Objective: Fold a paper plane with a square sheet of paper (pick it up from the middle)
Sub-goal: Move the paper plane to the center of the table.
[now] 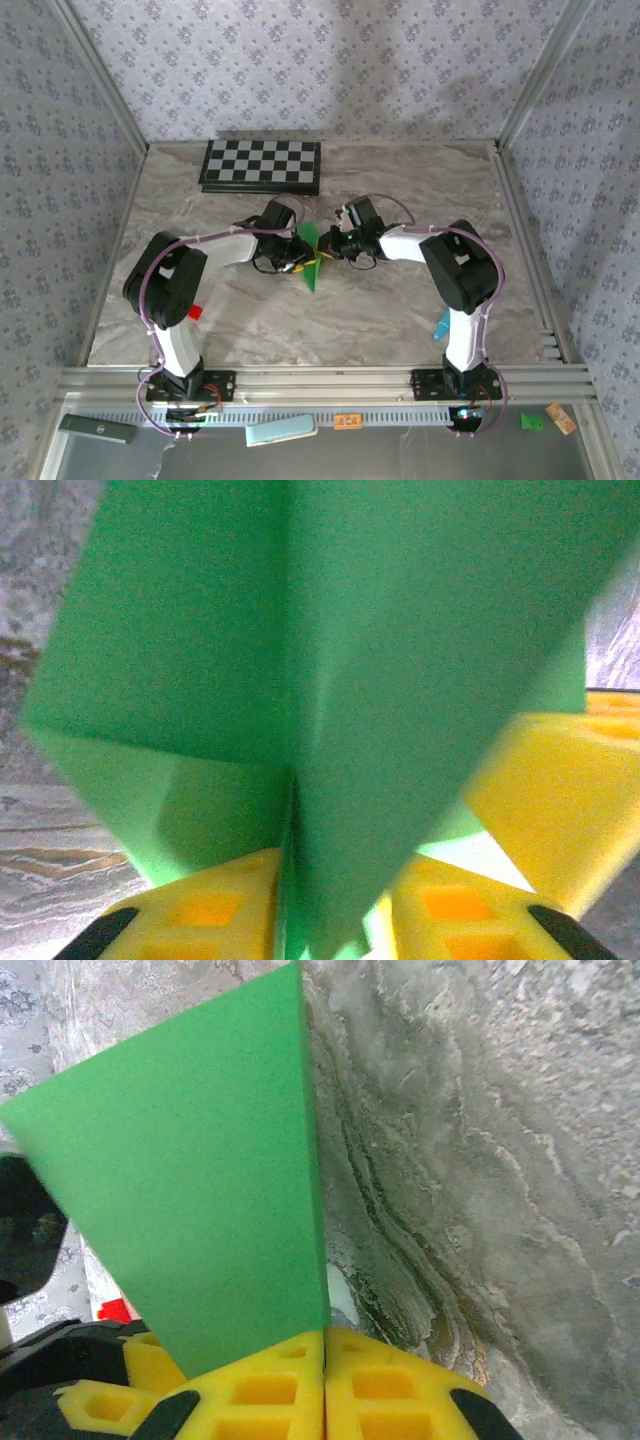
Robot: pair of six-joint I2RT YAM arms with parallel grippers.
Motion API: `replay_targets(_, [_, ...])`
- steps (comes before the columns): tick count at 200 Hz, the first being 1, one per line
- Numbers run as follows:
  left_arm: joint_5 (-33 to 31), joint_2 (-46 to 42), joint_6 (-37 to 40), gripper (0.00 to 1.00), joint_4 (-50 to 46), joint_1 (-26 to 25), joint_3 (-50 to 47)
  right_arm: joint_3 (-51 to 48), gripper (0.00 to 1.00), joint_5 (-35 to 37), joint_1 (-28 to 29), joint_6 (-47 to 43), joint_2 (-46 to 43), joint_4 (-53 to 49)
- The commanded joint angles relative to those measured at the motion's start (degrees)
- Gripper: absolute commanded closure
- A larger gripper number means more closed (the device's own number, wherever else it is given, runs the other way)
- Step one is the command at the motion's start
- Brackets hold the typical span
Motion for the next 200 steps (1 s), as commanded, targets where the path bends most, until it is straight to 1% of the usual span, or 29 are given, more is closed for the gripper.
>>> replay_targets(1, [-1.1, 1.5, 0.0, 0.77, -1.9, -0.3, 1.7, 1.7, 0.91, -1.3, 0.3, 0.8, -1.3, 0.1])
replay_targets(20, [-1.7, 1.8, 0.8, 0.84, -3.3, -0.3, 2.4, 1.6, 0.89, -1.0, 0.2, 0.6, -1.6, -0.3])
replay_targets(41, [-3.0, 1.8, 2.3, 0.91, -5.1, -0.3, 3.3, 1.6, 0.83, 0.2, -0.3, 0.0, -2.5, -1.7])
replay_targets(61, [-4.8, 1.4, 4.8, 0.96, -8.4, -0.3, 4.9, 1.0, 0.71, 2.3, -1.2, -1.3, -4.3, -3.5])
replay_targets(85, [-9.1, 0.1, 9.2, 0.97, -14.8, -0.2, 7.5, -0.8, 0.55, 7.6, -2.3, -4.4, -7.9, -5.8])
replay_targets(106, [-13.7, -0.1, 14.3, 0.98, -21.8, -0.4, 10.6, -1.9, 0.47, 13.5, -2.9, -7.9, -11.4, -8.9])
replay_targets(124, [-18.2, 0.5, 17.6, 0.98, -26.2, -0.6, 12.7, -2.7, 0.43, 17.5, -3.2, -9.8, -13.4, -10.4])
replay_targets(136, [-20.7, 1.5, 19.0, 0.98, -29.6, -1.0, 14.4, -3.2, 0.41, 19.3, -3.3, -10.4, -14.3, -10.8])
replay_targets(153, [-23.8, 3.2, 20.4, 0.98, -31.6, -1.8, 16.3, -4.2, 0.38, 20.9, -3.4, -10.5, -15.3, -10.5])
replay_targets(179, [-26.3, 6.0, 21.3, 0.97, -33.5, -3.1, 19.2, -6.0, 0.34, 21.5, -3.4, -10.6, -16.2, -8.6])
replay_targets(200, [-27.0, 7.9, 21.3, 0.95, -34.0, -3.9, 20.6, -7.1, 0.32, 22.1, -3.4, -10.5, -16.9, -7.7])
